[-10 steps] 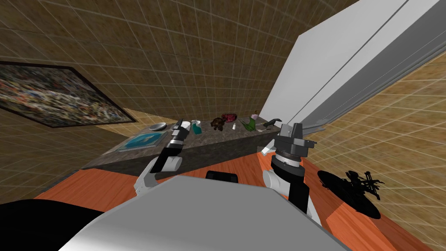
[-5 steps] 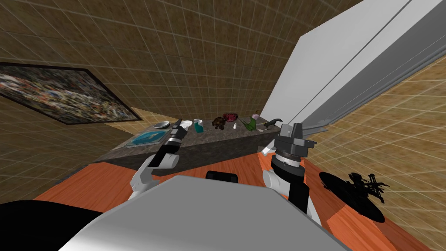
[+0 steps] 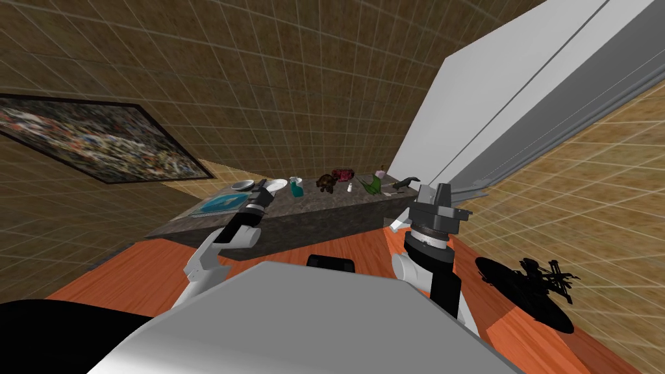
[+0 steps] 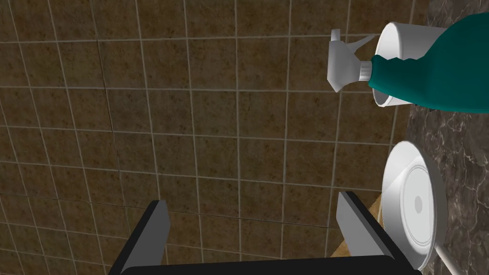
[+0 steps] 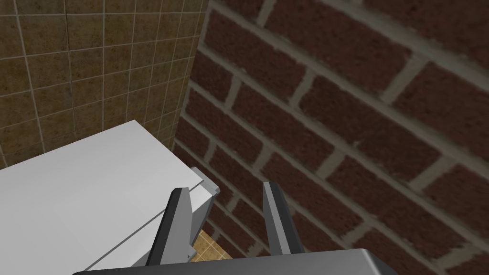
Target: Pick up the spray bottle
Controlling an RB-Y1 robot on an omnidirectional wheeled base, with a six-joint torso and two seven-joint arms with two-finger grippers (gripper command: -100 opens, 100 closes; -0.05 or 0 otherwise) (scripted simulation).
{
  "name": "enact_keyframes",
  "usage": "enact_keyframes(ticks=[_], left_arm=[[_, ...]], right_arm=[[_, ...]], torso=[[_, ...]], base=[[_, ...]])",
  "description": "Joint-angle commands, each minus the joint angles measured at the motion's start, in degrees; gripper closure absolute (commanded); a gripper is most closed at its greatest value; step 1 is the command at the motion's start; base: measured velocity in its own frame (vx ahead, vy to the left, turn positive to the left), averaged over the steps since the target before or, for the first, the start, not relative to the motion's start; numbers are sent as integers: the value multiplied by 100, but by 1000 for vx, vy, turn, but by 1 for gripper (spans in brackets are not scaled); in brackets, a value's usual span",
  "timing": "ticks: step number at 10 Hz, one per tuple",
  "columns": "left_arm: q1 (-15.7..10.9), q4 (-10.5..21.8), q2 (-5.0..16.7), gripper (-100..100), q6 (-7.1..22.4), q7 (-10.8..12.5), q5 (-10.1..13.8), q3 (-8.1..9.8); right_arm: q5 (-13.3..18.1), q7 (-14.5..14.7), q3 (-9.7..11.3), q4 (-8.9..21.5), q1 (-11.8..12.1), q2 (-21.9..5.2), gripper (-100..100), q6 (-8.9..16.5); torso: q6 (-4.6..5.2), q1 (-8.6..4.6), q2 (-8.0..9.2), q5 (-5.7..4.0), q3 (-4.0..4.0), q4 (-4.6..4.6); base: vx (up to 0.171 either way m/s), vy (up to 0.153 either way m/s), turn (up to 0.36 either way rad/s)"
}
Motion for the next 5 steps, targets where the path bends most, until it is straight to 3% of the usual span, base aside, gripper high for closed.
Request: enact_keyframes(ticks=[1, 5], left_arm=[[-67, 100, 81, -100, 286, 82, 94, 143], [-169, 309, 246, -100, 776, 235, 300, 432]], right_arm=[[0, 0, 0, 0, 0, 0, 0, 0], [0, 0, 0, 0, 0, 0, 0, 0]], torso=[[0, 0, 0, 0, 0, 0], [1, -7, -11, -1, -6, -3]], base=[[9, -41, -12], [29, -52, -26]])
